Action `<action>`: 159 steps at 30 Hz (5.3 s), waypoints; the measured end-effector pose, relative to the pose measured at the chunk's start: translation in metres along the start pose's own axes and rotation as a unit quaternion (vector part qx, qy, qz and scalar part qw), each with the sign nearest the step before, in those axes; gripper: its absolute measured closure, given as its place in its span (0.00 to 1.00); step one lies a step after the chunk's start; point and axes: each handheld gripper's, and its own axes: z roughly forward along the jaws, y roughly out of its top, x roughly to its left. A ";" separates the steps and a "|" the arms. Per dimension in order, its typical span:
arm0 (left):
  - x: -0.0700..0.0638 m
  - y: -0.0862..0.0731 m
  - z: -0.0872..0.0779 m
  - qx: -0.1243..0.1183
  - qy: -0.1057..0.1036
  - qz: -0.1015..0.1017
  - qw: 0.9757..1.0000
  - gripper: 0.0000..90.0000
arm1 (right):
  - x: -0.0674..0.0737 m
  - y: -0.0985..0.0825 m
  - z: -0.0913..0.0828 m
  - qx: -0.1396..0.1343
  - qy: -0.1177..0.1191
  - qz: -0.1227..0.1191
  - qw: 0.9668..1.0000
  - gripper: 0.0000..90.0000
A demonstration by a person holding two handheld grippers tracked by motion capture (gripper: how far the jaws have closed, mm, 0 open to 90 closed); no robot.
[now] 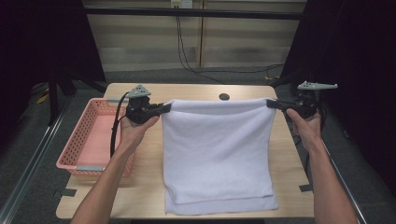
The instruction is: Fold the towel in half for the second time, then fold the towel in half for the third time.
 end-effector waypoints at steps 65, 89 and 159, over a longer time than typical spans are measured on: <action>-0.079 -0.149 0.007 0.158 -0.045 0.011 0.986 0.65 | 0.158 -0.170 0.012 0.150 0.104 -0.045 0.982 0.50; -0.095 -0.146 0.031 0.174 -0.102 0.007 0.979 0.63 | 0.167 -0.175 0.048 0.205 0.107 -0.087 0.969 0.45; -0.033 -0.114 0.022 0.110 -0.103 -0.101 0.983 0.94 | 0.263 -0.143 0.127 0.176 0.150 -0.127 0.965 0.83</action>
